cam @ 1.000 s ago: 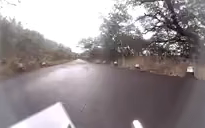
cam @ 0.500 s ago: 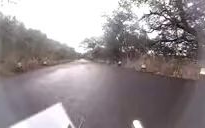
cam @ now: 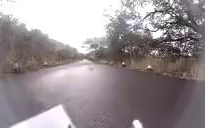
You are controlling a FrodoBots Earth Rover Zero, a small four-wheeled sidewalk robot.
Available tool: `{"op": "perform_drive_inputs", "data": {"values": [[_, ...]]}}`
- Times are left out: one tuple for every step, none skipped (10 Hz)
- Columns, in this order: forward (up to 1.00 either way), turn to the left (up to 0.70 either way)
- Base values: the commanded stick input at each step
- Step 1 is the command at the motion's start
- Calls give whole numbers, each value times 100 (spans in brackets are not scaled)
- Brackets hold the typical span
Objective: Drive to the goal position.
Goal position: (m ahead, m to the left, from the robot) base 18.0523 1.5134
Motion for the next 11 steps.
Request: {"op": "perform_drive_inputs", "data": {"values": [[100, 0], [100, 0], [100, 0], [100, 0], [100, 0], [100, 0], [100, 0], [100, 0], [100, 0], [100, 0], [100, 0]]}}
